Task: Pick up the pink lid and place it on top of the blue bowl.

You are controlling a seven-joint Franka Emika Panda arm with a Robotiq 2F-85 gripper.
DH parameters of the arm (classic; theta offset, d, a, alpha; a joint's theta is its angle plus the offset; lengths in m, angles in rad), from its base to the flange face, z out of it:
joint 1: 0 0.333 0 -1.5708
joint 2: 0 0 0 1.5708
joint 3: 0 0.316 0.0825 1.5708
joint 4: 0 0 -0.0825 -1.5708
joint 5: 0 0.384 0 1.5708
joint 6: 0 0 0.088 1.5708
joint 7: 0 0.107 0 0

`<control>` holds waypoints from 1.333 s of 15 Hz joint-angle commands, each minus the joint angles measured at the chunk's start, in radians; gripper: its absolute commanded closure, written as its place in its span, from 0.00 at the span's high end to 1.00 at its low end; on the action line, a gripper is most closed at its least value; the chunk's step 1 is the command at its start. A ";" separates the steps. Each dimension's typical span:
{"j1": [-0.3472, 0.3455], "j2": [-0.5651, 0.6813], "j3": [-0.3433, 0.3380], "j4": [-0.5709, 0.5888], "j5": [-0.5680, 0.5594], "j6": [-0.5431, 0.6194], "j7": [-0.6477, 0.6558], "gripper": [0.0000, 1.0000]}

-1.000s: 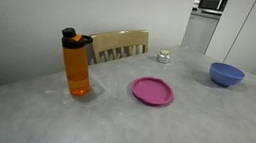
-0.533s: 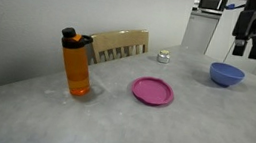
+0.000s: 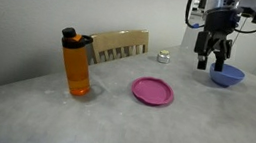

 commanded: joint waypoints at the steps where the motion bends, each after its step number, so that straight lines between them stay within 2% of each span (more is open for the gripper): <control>1: -0.013 0.006 0.013 0.009 -0.004 -0.004 0.002 1.00; 5: -0.014 0.007 0.013 0.018 -0.004 -0.013 0.001 1.00; 9: 0.009 0.063 -0.010 0.034 -0.089 0.078 0.174 1.00; 12: 0.009 0.167 -0.017 0.121 -0.165 0.092 0.258 1.00; 17: 0.008 0.347 -0.007 0.329 -0.283 0.082 0.184 1.00; 20: -0.005 0.419 0.014 0.441 -0.306 0.098 0.064 1.00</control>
